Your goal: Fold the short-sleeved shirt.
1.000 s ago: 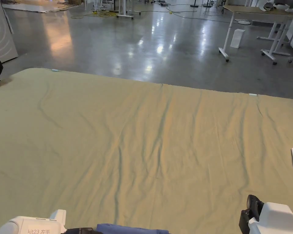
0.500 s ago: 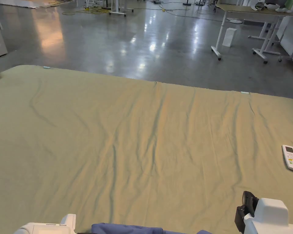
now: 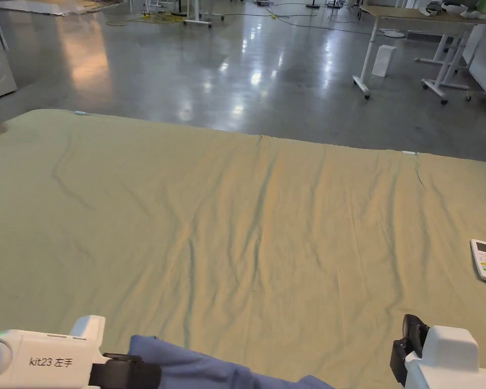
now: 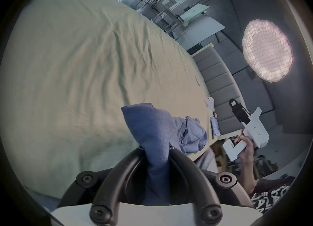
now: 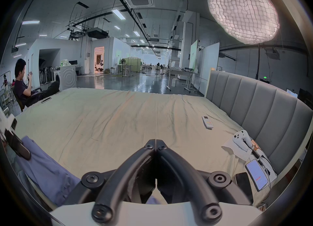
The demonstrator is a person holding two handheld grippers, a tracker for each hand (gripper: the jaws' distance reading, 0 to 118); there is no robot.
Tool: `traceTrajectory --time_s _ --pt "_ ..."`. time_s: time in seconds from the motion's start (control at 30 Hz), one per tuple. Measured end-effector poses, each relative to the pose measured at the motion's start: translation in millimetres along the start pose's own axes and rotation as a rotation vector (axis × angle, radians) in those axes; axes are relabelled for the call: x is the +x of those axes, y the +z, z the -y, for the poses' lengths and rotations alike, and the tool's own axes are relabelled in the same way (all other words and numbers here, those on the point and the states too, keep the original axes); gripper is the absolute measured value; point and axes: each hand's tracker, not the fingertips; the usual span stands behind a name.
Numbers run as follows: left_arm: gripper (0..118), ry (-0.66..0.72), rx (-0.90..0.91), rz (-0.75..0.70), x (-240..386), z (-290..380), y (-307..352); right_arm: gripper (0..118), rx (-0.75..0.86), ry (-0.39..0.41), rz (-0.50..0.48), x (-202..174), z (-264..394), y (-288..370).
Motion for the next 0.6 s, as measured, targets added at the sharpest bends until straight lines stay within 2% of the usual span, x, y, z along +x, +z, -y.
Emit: traceTrajectory --time_s 0.2,0.27,0.47,0.6 --pt "11 -0.057 -0.027 -0.299 11 -12 41 0 0.008 -0.010 -0.003 3 1 0" --pt "11 -0.070 -0.019 -0.354 34 -10 41 0 0.010 -0.016 -0.005 4 2 -1" --pt "11 -0.078 -0.023 -0.382 81 -10 24 0 0.005 -0.036 -0.010 8 10 -2" --pt "12 -0.085 -0.044 -0.317 115 -8 6 0 0.002 -0.045 -0.006 12 13 1"
